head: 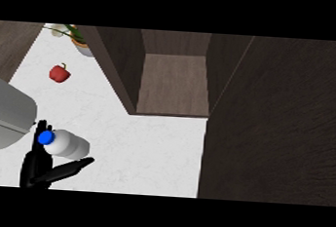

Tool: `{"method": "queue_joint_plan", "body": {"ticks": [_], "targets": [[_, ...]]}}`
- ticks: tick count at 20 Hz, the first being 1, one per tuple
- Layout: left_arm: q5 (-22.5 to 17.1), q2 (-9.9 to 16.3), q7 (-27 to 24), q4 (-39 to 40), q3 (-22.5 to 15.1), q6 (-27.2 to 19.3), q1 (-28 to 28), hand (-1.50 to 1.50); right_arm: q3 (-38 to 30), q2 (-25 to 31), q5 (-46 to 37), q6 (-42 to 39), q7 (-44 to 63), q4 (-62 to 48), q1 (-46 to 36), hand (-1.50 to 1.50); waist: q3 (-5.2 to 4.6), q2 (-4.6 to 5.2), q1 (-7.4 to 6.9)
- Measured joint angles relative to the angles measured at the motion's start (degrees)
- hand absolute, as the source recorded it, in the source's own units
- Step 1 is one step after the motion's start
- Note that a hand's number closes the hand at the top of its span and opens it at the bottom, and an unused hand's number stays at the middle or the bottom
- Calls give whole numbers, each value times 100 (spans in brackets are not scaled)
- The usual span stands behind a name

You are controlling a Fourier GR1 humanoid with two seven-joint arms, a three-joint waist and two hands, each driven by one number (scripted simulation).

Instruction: Pick up the bottled water, place it into the cabinet and close the cabinet

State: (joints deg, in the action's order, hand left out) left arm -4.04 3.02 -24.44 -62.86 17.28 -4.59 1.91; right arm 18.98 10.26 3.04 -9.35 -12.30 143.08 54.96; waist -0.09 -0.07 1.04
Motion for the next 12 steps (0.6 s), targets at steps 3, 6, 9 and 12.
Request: {"method": "queue_joint_plan", "body": {"ticks": [3, 6, 9, 12], "targets": [[-114, -33, -361, 491, 51, 208, -137, -150, 31, 21, 0, -7, -72, 2, 121, -150, 0, 0, 2], [-213, -97, -726, 1042, 152, 260, -424, 150, 44, 47, -5, -24, -184, -7, 250, -150, -1, 1, 16], [-364, -39, -1079, 1497, 330, 372, -599, 150, -40, 107, -2, -67, -290, -22, 322, -150, -1, 2, 8], [-509, -17, -1400, 1958, 488, 457, -846, 150, -57, 136, 0, -100, -370, -39, 408, -150, 0, 3, 11]]}}
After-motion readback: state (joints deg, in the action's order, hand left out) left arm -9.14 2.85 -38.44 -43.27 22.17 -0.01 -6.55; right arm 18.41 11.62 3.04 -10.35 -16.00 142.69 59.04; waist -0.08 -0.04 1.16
